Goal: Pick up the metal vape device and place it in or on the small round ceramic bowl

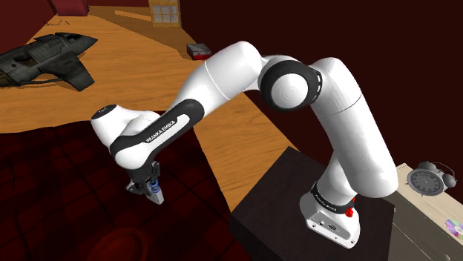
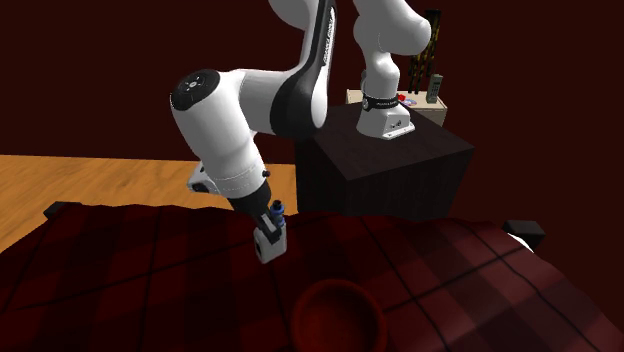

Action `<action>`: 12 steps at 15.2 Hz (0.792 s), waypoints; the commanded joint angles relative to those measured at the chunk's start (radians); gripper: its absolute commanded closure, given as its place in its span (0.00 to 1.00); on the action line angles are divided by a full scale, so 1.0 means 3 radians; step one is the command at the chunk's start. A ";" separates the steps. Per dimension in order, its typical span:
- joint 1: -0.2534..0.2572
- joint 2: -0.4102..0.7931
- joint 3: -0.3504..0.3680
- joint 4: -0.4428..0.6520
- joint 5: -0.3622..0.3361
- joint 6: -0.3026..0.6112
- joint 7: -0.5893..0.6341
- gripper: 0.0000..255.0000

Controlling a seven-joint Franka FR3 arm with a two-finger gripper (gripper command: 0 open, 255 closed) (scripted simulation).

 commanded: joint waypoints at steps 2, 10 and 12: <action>-0.0013 -0.0087 0.0018 -0.0006 0.0021 -0.0079 -0.0005 1.00; -0.0040 -0.0291 0.0062 0.0029 0.0077 -0.0315 -0.0020 1.00; -0.0044 -0.0320 0.0068 0.0039 0.0085 -0.0352 -0.0022 1.00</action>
